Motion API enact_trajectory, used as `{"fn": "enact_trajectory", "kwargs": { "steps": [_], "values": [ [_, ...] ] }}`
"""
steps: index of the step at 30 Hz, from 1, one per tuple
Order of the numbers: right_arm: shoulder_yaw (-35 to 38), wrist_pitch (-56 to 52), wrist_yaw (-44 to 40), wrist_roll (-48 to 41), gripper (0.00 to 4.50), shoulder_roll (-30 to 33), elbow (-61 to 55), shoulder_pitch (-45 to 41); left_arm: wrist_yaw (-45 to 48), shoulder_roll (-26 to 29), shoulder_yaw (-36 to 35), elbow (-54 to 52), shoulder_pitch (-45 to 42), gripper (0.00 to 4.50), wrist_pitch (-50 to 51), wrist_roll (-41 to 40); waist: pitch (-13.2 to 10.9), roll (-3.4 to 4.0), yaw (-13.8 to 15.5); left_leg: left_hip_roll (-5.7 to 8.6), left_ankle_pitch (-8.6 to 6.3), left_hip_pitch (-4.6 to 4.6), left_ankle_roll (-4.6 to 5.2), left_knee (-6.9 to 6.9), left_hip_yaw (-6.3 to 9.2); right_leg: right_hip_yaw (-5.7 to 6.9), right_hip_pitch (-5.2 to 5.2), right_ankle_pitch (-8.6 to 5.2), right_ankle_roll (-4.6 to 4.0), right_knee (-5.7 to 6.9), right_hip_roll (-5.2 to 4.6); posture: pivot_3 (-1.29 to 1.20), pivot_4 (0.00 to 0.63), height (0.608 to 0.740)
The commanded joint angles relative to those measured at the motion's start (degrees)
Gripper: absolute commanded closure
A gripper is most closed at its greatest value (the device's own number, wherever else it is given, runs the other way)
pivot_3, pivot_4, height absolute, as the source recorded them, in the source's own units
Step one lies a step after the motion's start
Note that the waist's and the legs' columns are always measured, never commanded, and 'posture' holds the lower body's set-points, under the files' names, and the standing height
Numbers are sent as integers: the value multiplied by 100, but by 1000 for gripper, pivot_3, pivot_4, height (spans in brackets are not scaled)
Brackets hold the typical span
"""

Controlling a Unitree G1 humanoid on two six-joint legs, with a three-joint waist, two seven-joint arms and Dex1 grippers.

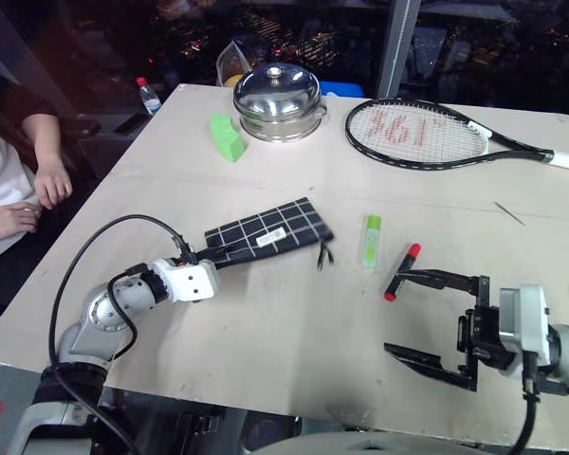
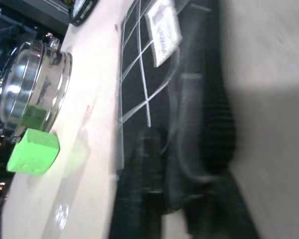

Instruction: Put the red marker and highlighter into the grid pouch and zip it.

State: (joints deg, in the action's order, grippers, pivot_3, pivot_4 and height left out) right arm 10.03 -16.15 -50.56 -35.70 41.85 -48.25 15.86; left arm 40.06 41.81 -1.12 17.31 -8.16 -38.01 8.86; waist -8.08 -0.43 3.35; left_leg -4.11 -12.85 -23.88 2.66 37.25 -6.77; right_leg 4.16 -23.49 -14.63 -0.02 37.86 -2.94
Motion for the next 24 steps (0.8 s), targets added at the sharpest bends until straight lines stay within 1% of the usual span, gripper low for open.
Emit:
{"fn": "enact_trajectory", "kwargs": {
  "steps": [1,3,4,7,10,12,14,19,20,21,22,23,24],
  "values": [
    [-395,-509,848,330,0,-229,149,-540,476,-127,16,-1045,178,4407,1362,-1269,-11,-21,-80,-1,0,-5,0,2,1,1,0,3,7,2,2,0,150,740],
    [-762,-1292,1488,342,0,-434,387,-1156,654,-110,-46,-1718,322,4407,2176,-1858,-32,-65,-205,-9,0,-5,-1,4,2,2,-3,3,8,8,12,0,150,740],
    [-961,-1632,1773,478,0,-521,507,-1494,697,-103,-63,-1993,375,4407,2559,-2069,-35,-70,-253,-15,2,-5,-4,5,4,0,-6,3,8,13,17,0,150,740],
    [-1377,-2906,2506,534,0,-802,800,-2374,699,-118,-43,-2480,444,4407,3197,-2263,-40,-63,-328,-16,5,1,-9,5,4,-11,-10,4,7,22,25,0,150,740],
    [-1545,-3641,2865,512,0,-1101,1128,-2921,679,-179,-16,-2751,468,4407,3572,-2340,-40,-63,-346,-16,5,3,-10,-3,7,-10,-11,14,-9,24,32,0,150,740],
    [-1323,-4197,3245,308,0,-1611,1533,-3349,621,-233,30,-2875,534,4407,3686,-2264,-39,-64,-359,-16,5,0,-10,-5,6,-11,-12,17,-13,23,34,0,150,740],
    [-1113,-4526,3419,130,0,-1958,1759,-3665,593,-271,61,-2952,593,4407,3728,-2179,-40,-62,-374,-15,5,-1,-10,-6,4,-13,-12,18,-13,21,35,0,150,740],
    [-820,-5014,3609,-82,0,-2400,1945,-3981,567,-342,78,-3000,629,4407,3745,-2096,-40,-63,-385,-13,4,-3,-10,-6,0,-14,-13,19,-12,20,30,0,150,740],
    [-676,-5158,3665,-237,527,-2580,1985,-4036,561,-352,98,-2987,625,4500,3715,-2059,-40,-62,-388,-13,4,-3,-10,-6,-1,-14,-13,19,-12,20,30,0,150,740],
    [-566,-5251,3724,-324,785,-2718,2016,-4087,560,-361,112,-2973,621,4500,3687,-2036,-40,-62,-394,-13,4,-3,-10,-6,-1,-15,-13,20,-12,20,29,0,150,740],
    [-484,-5351,3769,-395,1262,-2809,2033,-4123,556,-379,114,-2964,617,4500,3675,-2034,-40,-62,-401,-13,4,-3,-10,-6,-2,-15,-14,20,-12,21,29,0,150,740],
    [-443,-5429,3788,-423,1479,-2850,2035,-4149,557,-396,113,-2960,616,4500,3667,-2024,-41,-60,-406,-14,4,-3,-10,-6,-1,-15,-14,20,-13,22,31,0,150,740],
    [-420,-5497,3810,-431,2173,-2863,2034,-4168,559,-413,110,-2958,615,4500,3664,-2013,-41,-61,-409,-15,4,-3,-10,-6,-2,-16,-15,20,-13,23,31,0,150,740]
  ]
}}
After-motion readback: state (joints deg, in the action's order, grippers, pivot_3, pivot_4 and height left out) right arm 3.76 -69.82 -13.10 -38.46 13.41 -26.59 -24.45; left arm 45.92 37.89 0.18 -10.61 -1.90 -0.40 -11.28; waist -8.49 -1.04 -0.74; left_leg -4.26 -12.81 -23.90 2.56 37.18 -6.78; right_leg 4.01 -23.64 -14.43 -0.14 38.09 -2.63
